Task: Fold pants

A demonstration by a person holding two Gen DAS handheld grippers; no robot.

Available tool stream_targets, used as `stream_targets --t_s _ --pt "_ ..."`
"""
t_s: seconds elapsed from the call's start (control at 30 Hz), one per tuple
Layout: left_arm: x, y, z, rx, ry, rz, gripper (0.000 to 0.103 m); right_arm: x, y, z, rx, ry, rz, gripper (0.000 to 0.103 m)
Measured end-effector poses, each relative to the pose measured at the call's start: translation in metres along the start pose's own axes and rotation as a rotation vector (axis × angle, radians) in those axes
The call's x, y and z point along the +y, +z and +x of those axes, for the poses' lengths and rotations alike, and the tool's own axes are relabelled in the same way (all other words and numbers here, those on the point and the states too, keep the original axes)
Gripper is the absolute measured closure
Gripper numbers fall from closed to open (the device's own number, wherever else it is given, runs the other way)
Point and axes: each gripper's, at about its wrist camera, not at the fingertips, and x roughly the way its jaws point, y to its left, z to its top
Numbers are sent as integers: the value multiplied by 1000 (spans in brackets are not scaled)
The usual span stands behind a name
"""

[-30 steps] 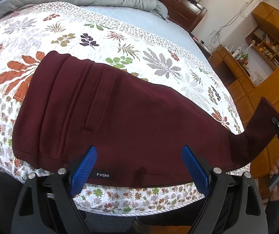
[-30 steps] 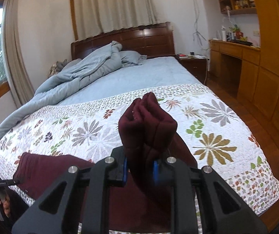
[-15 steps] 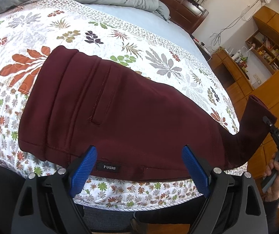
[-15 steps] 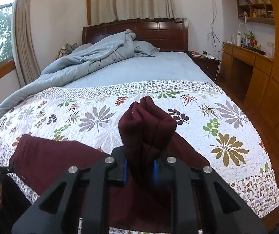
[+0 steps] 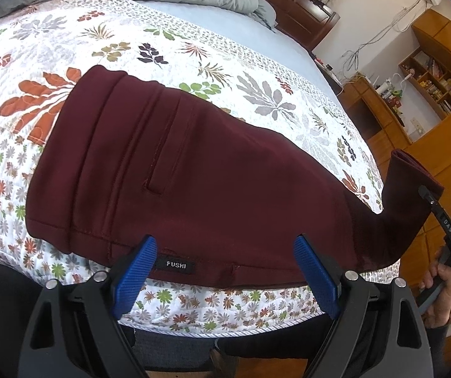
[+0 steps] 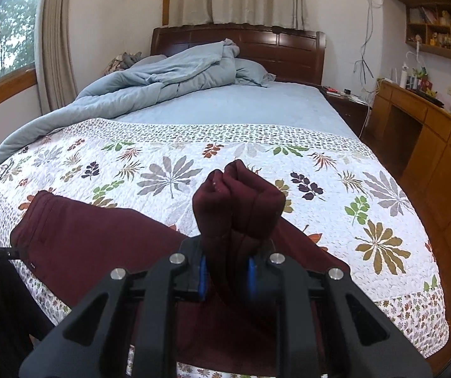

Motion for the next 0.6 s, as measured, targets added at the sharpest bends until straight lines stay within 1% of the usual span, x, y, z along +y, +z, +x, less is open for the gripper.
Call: stream_targets --t_s 0.2,0.37,0.4,0.5,0.53,0.6 --pt "0 0 1 8 2 3 14 14 -5 7 16 -19 -67 85" --pt "2 0 0 8 1 -3 14 34 -15 17 30 -76 -190 85" --pt "2 0 0 9 1 -3 14 41 -19 19 29 -95 -229 85" --pt "4 -1 -1 8 1 -6 14 67 -36 28 20 -177 -399 85" --pt "4 -1 0 9 1 -7 14 80 -47 34 12 -221 -493 85" --pt "6 -1 0 10 2 -8 14 94 -63 42 11 -263 -606 85"
